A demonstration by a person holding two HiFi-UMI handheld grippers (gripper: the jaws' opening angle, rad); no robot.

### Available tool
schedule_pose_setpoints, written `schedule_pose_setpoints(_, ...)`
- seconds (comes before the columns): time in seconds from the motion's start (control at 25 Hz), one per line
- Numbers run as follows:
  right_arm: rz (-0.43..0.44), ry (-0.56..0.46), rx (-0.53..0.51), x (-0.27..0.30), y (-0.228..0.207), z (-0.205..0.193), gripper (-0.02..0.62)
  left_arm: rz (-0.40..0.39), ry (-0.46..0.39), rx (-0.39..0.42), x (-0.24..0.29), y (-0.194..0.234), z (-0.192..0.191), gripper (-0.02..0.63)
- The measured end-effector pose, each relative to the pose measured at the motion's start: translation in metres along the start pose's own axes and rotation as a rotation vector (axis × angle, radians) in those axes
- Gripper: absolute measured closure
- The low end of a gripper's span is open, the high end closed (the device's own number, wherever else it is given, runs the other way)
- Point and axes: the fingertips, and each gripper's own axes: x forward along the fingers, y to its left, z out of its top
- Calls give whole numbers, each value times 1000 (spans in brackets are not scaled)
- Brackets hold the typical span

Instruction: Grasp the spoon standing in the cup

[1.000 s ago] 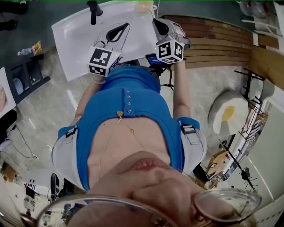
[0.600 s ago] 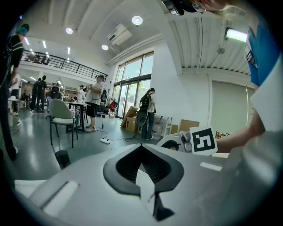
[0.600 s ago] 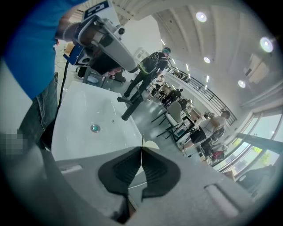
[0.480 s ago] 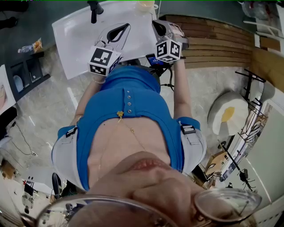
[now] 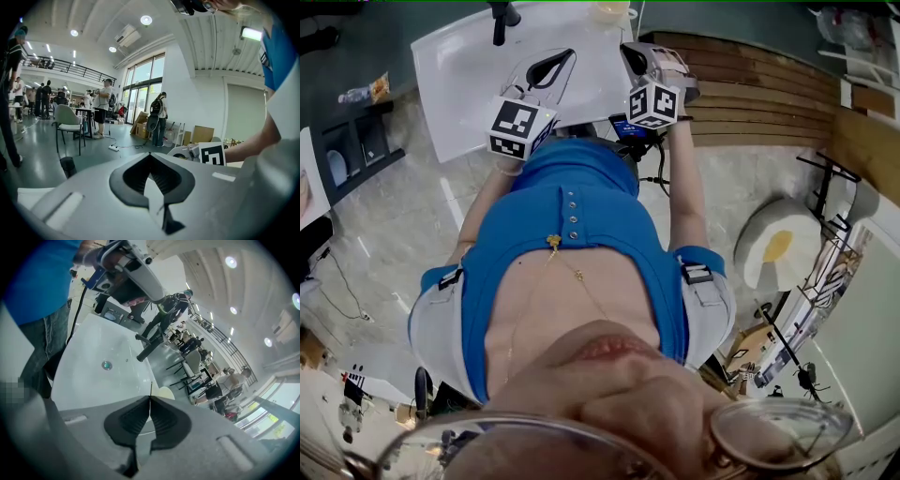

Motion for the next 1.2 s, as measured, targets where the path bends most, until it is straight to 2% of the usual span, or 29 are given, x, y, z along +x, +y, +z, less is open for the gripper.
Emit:
schedule_pose_setpoints(0.32,10,-2,-125,12,15,-10,591,17,19,-5,6,-1,-11,606)
schedule_pose_setpoints(0.84,18,-39,-233,15,28,-29,589,55,68,36,27,-13,-37,606)
schedule_pose_setpoints(1.04,29,-58,-245,14,33,-35,589,87,77,53,34,-17,-46,606)
schedule_pose_setpoints(1.2,31,-72,-296,15,39,-37,589,115,88,55,40,-20,-56,606)
